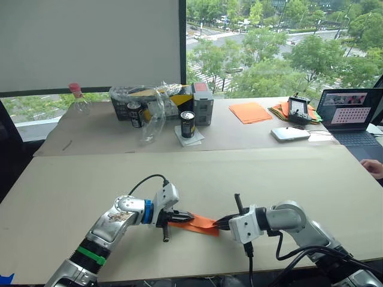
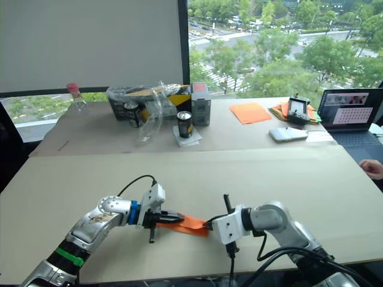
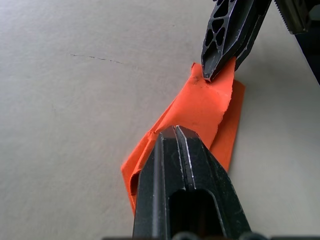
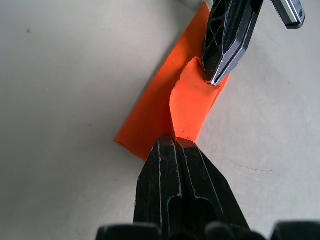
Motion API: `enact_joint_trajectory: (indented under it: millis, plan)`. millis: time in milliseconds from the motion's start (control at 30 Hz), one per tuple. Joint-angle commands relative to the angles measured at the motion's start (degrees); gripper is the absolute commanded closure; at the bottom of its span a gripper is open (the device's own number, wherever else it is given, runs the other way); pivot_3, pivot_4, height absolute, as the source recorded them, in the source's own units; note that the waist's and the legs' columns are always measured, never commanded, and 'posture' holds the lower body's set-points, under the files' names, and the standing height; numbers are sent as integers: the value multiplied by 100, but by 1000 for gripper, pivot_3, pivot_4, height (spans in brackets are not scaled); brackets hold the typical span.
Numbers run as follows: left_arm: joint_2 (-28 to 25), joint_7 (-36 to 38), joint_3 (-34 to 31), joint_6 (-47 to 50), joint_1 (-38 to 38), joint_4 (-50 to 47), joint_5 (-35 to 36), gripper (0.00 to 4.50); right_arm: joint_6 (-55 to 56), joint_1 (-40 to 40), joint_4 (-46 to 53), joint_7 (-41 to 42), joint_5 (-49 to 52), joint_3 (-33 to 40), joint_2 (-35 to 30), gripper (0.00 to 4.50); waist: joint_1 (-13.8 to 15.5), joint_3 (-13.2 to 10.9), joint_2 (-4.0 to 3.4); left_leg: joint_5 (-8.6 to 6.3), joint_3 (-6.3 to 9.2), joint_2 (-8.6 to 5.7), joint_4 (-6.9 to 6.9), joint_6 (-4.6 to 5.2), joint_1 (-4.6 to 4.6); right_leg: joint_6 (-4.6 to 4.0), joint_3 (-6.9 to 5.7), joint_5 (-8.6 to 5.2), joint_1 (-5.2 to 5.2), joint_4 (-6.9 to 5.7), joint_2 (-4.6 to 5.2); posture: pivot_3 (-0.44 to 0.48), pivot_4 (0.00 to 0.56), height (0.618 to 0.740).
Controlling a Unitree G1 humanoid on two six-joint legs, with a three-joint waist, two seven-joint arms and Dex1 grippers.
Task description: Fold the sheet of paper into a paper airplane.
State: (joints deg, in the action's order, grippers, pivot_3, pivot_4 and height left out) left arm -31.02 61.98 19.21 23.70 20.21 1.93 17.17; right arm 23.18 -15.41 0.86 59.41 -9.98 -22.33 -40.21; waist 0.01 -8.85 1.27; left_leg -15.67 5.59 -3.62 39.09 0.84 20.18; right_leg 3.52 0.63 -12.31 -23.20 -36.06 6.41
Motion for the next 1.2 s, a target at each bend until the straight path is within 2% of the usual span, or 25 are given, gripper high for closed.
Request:
enact_joint_trajectory:
  millis: [33,167,300,367,400,433,500,567,833,867,967,1200]
  plan:
    - [-46,-105,41,54,-53,304,-291,4500,-271,275,-63,83,-287,-182,-159,4458,7,0,-1,0,0,0,0,0,0,0,0,0,0,0,1,0,150,695]
    - [-40,-73,88,62,-118,301,-290,4500,-609,460,383,110,31,30,-240,3282,19,3,-4,0,1,-1,-1,0,1,0,0,0,-1,0,2,0,150,695]
    - [-24,-48,94,51,-127,335,-290,4500,-1365,845,1423,277,798,536,-560,1890,71,3,-5,-3,3,-3,-5,5,5,1,-1,-3,-3,5,5,0,150,695]
    - [-16,-20,101,46,-122,346,-294,4500,-2164,994,1957,315,1468,796,-634,1238,65,3,-6,-6,4,-2,-8,8,8,2,-2,-6,-4,10,5,0,150,695]
    - [-11,10,113,40,-113,358,-298,4500,-2963,1011,2336,218,2157,1057,-631,885,66,1,-7,-6,4,-3,-8,8,9,1,-1,-6,-4,10,8,0,150,695]
    - [-7,31,122,34,-107,367,-301,4500,-3568,1018,2619,146,2652,1252,-627,885,62,1,-8,-6,4,-1,-7,8,13,0,0,-6,-6,9,9,0,150,695]
    - [8,65,139,26,-92,385,-309,4500,-4035,913,2808,44,2809,1410,-661,885,59,1,-9,-6,5,0,-6,8,13,-1,2,-6,-8,8,9,0,150,695]
    - [26,93,158,17,-74,400,-309,4500,-4358,732,2801,-263,2900,1518,-446,1459,62,1,-8,-6,5,2,-6,8,11,1,-1,-7,-5,9,8,0,150,695]
    - [7,135,166,11,-51,415,-329,4500,-4882,334,2273,-1060,2223,610,534,4299,73,2,-10,-6,7,-3,-13,7,31,-2,-6,-12,-32,9,10,0,150,695]
    - [-7,132,150,30,-55,402,-323,4500,-4877,319,2176,-1053,2150,482,591,4479,71,2,-10,-6,7,-8,-12,7,37,-6,-4,-9,-39,7,13,0,150,695]
    - [-59,129,107,66,-61,378,-319,4500,-4910,246,1790,-1050,2068,194,875,4479,59,2,-9,-5,6,-11,-7,6,61,-21,0,1,-71,1,13,0,150,695]
    - [-100,117,67,125,-104,302,-306,4500,-5072,85,1216,-1132,2046,129,1221,4479,49,3,-11,-1,6,-8,-8,1,70,-30,1,6,-91,-10,6,0,150,695]
